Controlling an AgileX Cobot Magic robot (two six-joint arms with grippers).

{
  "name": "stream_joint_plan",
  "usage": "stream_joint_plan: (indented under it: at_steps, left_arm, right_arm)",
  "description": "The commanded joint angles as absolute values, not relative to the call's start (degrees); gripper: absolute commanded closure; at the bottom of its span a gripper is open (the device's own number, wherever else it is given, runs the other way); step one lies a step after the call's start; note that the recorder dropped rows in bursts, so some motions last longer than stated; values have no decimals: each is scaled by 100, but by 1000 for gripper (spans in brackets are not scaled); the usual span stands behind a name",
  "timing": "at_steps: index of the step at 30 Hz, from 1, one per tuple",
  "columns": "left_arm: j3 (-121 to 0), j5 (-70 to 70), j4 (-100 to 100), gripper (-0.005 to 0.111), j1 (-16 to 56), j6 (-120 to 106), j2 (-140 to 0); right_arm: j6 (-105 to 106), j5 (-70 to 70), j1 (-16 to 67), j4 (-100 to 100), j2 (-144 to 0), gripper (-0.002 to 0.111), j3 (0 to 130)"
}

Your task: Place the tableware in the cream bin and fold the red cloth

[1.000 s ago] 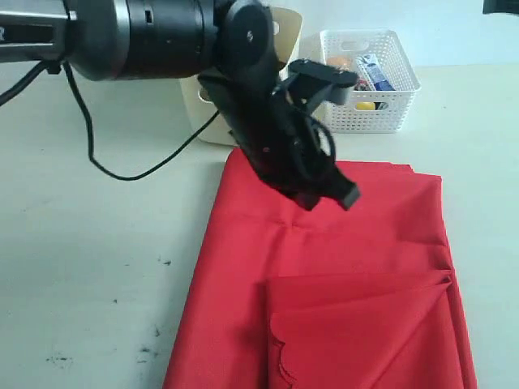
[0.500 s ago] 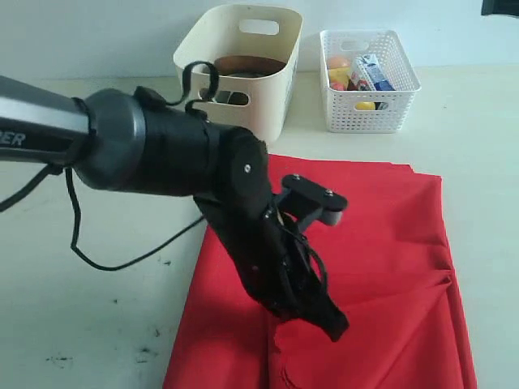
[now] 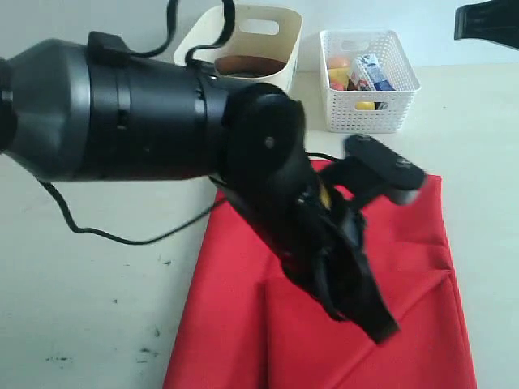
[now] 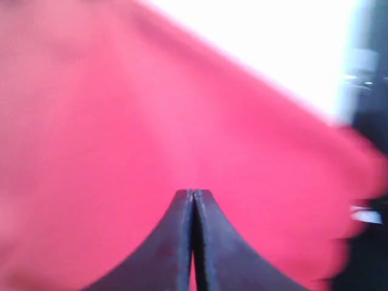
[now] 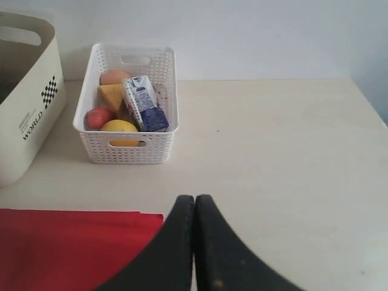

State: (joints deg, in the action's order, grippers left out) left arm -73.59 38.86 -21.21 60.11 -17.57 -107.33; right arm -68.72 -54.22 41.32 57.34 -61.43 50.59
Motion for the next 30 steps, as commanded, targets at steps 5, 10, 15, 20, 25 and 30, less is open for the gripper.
stream_joint_plan:
  at_steps: [5,10,15,20,25,30]
  left_arm:
    - [-6111,3648,-980,106,5039,-724,-10895]
    - [-5748,2991,-1368,106,5228,-741,-11003]
    - [-5949,2701,-2501,106,5861,-1685,-10990]
    - [-6571,2664,-3264,106,6652,-2543,-10990]
    - [-7246,3006,-3182,106,7227,-2984,-10913]
    - [-7331,3396,-2744,106,7236,-2867,-10574]
  right_arm:
    - [-6853,-5504,4116,5782,-6160,108,5067]
    - [-6853,-5303,4116,5782,-6169,108,5067]
    - [-6863,-5213,4116,5782,-6268,108,5067]
    - [-6863,-5214,4116,5806,-6415,108,5067]
    - [-6863,-5270,4116,5994,-6483,108,5067]
    - [-6875,-5438,4116,6176,-6483,108,5067]
